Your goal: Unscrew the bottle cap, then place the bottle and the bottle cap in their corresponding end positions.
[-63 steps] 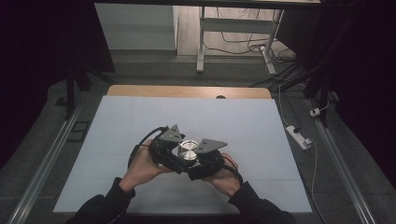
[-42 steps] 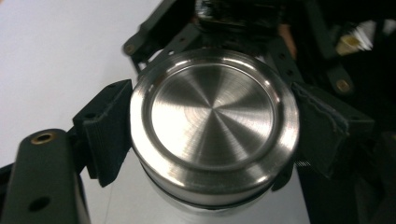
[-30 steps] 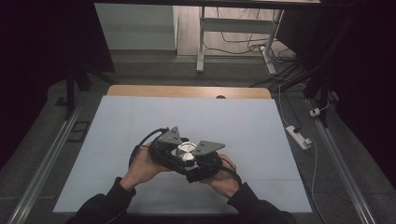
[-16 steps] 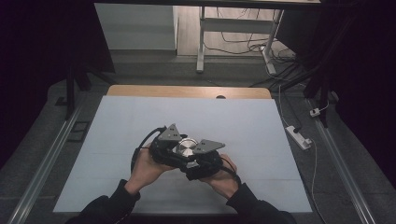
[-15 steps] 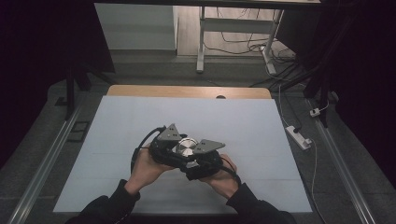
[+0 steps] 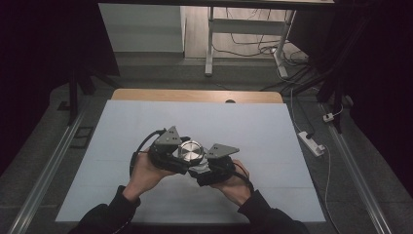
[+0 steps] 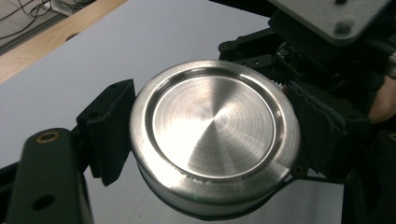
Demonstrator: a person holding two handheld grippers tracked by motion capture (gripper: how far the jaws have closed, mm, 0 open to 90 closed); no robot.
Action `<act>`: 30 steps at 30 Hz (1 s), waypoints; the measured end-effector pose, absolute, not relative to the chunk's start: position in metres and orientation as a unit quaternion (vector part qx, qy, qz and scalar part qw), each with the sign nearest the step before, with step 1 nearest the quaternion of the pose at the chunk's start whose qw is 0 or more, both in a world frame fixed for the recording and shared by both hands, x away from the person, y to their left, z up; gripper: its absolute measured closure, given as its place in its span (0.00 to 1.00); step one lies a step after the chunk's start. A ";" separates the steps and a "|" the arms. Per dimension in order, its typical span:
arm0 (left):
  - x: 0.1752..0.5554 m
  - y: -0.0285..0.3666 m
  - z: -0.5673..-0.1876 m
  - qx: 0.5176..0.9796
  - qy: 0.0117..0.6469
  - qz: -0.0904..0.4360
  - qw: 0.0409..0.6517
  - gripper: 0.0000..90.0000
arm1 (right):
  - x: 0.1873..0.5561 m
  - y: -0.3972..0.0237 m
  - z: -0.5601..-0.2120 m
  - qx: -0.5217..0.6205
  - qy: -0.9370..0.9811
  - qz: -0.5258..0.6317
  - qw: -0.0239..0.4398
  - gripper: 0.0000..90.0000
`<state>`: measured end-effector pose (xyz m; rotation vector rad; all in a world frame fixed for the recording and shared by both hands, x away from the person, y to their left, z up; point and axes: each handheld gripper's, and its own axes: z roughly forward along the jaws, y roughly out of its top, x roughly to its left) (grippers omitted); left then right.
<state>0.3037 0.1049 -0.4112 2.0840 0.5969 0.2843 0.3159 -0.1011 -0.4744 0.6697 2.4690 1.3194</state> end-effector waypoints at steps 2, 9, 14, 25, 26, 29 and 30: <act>0.303 0.106 -0.410 0.846 0.242 0.114 0.461 0.23 | 0.317 -0.103 -0.474 0.232 0.850 0.454 0.132 0.17; 0.297 0.114 -0.409 0.845 0.228 0.101 0.473 0.23 | 0.323 -0.109 -0.471 0.234 0.847 0.457 0.135 0.17; 0.294 0.115 -0.412 0.846 0.222 0.096 0.475 0.23 | 0.327 -0.113 -0.471 0.236 0.848 0.455 0.136 0.17; 0.283 0.118 -0.418 0.849 0.207 0.090 0.477 0.23 | 0.339 -0.117 -0.470 0.236 0.849 0.454 0.136 0.17; 0.282 0.118 -0.419 0.849 0.205 0.090 0.478 0.23 | 0.340 -0.117 -0.469 0.236 0.848 0.454 0.136 0.17; 0.280 0.118 -0.423 0.850 0.200 0.085 0.480 0.23 | 0.344 -0.117 -0.468 0.236 0.847 0.456 0.136 0.17; 0.280 0.118 -0.423 0.850 0.200 0.085 0.480 0.23 | 0.344 -0.117 -0.468 0.236 0.847 0.456 0.136 0.17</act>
